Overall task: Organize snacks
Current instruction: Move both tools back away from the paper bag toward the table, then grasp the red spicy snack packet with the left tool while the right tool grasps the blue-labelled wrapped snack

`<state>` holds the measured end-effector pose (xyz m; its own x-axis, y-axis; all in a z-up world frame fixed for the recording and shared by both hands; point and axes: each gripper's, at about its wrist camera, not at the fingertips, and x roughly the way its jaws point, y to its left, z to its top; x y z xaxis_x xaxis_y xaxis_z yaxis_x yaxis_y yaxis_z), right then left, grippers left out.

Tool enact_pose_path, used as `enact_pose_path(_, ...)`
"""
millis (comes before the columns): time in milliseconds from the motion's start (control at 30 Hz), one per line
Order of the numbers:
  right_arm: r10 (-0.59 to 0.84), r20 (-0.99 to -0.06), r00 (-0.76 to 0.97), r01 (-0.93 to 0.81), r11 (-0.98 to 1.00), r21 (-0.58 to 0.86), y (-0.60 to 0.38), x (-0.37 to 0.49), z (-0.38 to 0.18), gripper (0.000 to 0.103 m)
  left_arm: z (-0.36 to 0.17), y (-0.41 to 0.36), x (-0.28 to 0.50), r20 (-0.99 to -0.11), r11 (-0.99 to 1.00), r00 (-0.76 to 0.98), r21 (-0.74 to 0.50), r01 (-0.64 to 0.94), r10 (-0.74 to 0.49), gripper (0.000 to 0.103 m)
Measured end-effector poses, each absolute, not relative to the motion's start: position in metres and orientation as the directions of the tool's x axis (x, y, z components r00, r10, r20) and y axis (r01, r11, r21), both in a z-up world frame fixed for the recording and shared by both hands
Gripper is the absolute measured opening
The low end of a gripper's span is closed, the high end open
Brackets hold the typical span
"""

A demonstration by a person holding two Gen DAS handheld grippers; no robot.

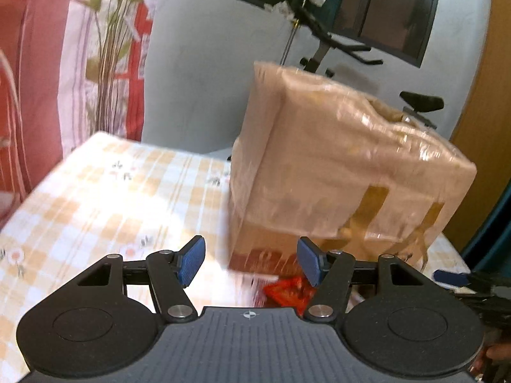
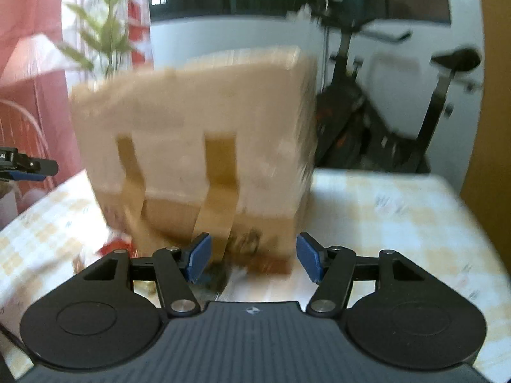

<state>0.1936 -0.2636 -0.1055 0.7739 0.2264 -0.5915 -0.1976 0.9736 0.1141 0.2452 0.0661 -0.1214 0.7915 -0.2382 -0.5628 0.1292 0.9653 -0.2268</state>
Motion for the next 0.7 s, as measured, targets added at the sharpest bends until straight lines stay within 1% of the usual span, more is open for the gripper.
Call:
enact_pose_path(33,0.236,-0.612,0.755,-0.207,0.971,0.119,-0.260,0.196,-0.112,0.063,-0.125,0.068,0.244,-0.569,0.965,0.787,-0.231,0.124,-0.237,0.066)
enact_pose_path(133,0.262,-0.656,0.708,-0.233,0.963,0.133,-0.248,0.202,-0.127,0.071,-0.133,0.070,0.242,-0.585,0.964,0.776,-0.239,0.114,-0.237,0.066)
enact_pose_path(200,0.276,-0.663,0.695,-0.250,0.959,0.137,-0.239,0.206,-0.130,0.080,-0.136,0.070,0.241,-0.592,0.965,0.771,-0.237,0.112,-0.234,0.066)
enact_pose_path(300,0.290,-0.661,0.692,-0.272,0.953,0.134,-0.228,0.213,-0.132,0.084,-0.141,0.067,0.238,-0.602,0.966,0.764,-0.236,0.107,-0.232,0.066)
enact_pose_path(400,0.282,-0.675,0.682,-0.280,0.953,0.115,-0.219,0.226,-0.137,0.085,-0.146,0.065,0.236,-0.610,0.965,0.757,-0.241,0.105,-0.235,0.066)
enact_pose_path(467,0.246,-0.690,0.681,-0.241,0.965,0.106,-0.215,0.235,-0.142,0.085,-0.151,0.063,0.235,-0.617,0.964,0.749,-0.243,0.110,-0.241,0.066)
enact_pose_path(533,0.236,-0.696,0.678,-0.191,0.971,0.143,-0.216,0.242,-0.149,0.085,-0.154,0.060,0.234,-0.628,0.964,0.739,-0.240,0.112,-0.242,0.066)
enact_pose_path(567,0.238,-0.698,0.675,-0.174,0.971,0.163,-0.217,0.245,-0.152,0.085,-0.156,0.059,0.234,-0.632,0.964,0.735,-0.241,0.113,-0.244,0.066)
enact_pose_path(600,0.241,-0.699,0.674,-0.162,0.970,0.178,-0.219,0.246,-0.153,0.081,-0.157,0.059,0.234,-0.635,0.964,0.732,-0.241,0.115,-0.247,0.065)
enact_pose_path(700,0.262,-0.687,0.678,-0.167,0.965,0.203,-0.224,0.241,-0.155,0.062,-0.161,0.057,0.234,-0.644,0.964,0.724,-0.238,0.118,-0.247,0.065)
